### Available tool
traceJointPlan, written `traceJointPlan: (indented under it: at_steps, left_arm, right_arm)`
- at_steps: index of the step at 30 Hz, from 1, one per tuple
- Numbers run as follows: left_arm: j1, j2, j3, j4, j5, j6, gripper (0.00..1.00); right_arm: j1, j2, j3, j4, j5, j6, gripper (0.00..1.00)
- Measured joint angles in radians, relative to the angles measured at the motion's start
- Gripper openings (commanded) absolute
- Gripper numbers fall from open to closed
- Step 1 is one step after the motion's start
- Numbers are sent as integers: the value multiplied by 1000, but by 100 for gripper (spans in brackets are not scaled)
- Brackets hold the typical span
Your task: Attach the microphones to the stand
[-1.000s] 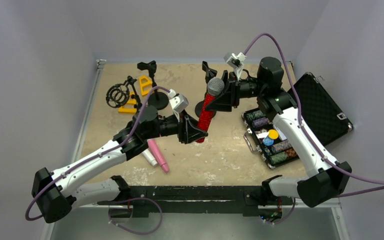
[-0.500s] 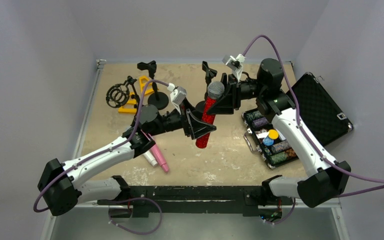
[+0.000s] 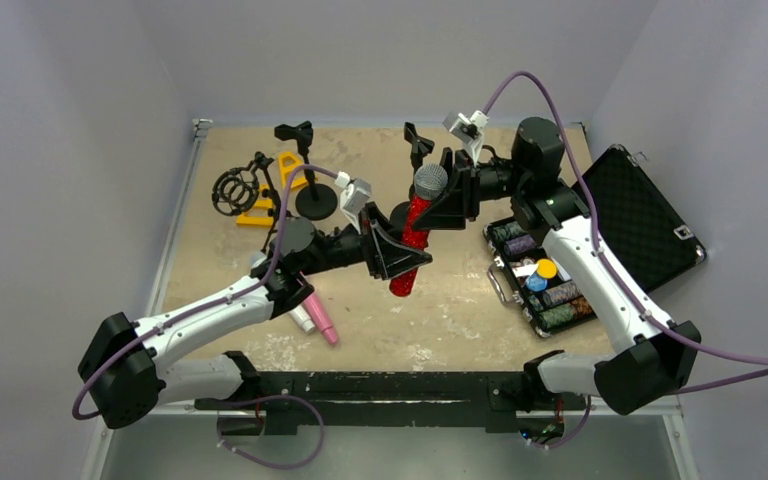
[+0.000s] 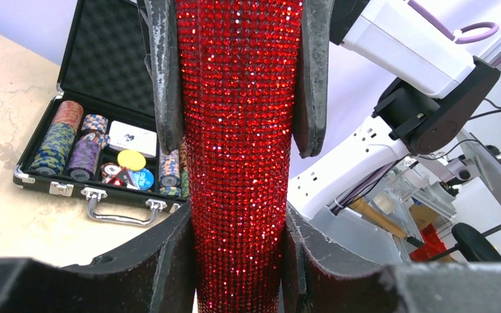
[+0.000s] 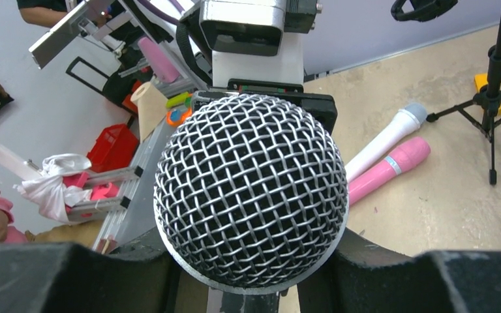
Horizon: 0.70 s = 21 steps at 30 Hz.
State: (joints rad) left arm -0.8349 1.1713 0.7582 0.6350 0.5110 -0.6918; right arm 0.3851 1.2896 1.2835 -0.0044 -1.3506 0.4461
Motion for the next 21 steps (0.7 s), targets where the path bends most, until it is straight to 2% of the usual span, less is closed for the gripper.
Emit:
traceJointPlan:
  at_steps: [2, 5, 6, 8, 12, 18, 21]
  left_arm:
    - [0, -1, -2, -8, 0, 4, 0]
    - [-1, -8, -5, -29, -1, 18, 0]
    - [-2, -16, -6, -48, -3, 32, 0]
    - [-1, -46, -18, -107, -19, 65, 0]
    - [12, -137, -33, -272, -56, 158, 0]
    - [64, -322, -34, -525, -105, 325, 0]
    - [83, -383, -25, -659, -126, 417, 0]
  right_arm:
    - [0, 0, 0, -25, 1, -21, 23]
    - [0, 0, 3, -69, 2, -67, 66]
    - [1, 0, 8, -91, 4, -89, 76]
    - [1, 0, 28, -164, 6, -147, 86]
    - [-7, -3, 93, -319, 57, -317, 92]
    - [-64, -48, 116, -469, 142, -516, 92]
    - [-89, -48, 146, -523, 235, -577, 91]
